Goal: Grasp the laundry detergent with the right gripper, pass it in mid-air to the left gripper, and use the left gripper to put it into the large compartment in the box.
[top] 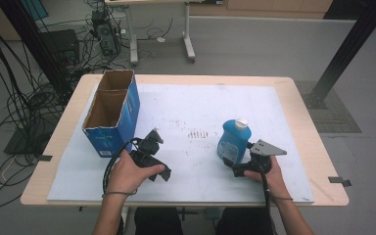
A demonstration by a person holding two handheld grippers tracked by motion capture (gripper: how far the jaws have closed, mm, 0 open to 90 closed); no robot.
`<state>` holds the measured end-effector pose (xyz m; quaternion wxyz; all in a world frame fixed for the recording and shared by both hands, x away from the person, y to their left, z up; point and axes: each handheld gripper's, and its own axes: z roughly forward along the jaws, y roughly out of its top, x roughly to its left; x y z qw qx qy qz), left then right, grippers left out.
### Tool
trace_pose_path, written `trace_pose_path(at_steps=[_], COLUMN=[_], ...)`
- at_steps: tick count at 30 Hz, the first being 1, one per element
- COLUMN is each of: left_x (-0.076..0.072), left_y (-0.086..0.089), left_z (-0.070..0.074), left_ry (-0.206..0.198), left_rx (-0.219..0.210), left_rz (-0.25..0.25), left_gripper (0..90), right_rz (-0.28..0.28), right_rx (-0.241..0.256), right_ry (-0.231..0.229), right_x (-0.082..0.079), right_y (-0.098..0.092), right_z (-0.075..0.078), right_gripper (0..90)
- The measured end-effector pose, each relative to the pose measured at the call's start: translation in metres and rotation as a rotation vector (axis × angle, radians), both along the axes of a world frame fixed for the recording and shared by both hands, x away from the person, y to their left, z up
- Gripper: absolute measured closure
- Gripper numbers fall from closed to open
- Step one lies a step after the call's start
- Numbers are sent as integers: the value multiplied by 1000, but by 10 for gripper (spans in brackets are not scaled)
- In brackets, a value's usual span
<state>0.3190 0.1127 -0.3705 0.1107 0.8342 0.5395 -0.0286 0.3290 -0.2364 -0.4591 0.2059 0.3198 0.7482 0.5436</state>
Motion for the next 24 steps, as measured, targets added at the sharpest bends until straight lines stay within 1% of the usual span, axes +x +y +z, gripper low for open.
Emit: trace_pose_path(at_steps=[14, 24], left_x=[1, 1], left_y=[-1, -1], left_z=[-1, -2], left_ry=[1, 0], left_rx=[-4, -4], left_rz=[-1, 2], left_gripper=[81, 81], right_rz=[8, 7], right_rx=[6, 13], right_ry=[-3, -1], right_x=[6, 6], right_y=[8, 8], right_z=[3, 3], right_gripper=[33, 33])
